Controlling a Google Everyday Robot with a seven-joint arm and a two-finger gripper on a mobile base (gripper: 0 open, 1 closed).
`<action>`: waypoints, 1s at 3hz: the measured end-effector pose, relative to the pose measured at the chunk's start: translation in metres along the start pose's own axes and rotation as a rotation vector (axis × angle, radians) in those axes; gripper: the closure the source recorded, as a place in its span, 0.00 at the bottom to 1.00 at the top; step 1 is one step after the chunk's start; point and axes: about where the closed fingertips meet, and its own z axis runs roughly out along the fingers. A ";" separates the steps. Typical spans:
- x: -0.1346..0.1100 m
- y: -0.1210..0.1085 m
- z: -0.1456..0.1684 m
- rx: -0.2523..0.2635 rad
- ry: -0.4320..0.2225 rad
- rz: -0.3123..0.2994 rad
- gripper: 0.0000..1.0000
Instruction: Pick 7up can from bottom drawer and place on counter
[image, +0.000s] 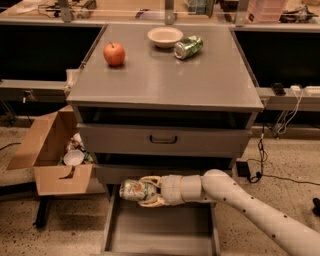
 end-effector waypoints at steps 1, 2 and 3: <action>0.001 0.001 0.001 -0.002 0.001 0.002 1.00; -0.039 -0.017 -0.025 0.019 -0.052 -0.020 1.00; -0.096 -0.049 -0.053 0.031 -0.085 -0.064 1.00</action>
Offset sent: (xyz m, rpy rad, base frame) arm 0.0002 -0.0237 0.1367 0.1389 -0.0827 0.0185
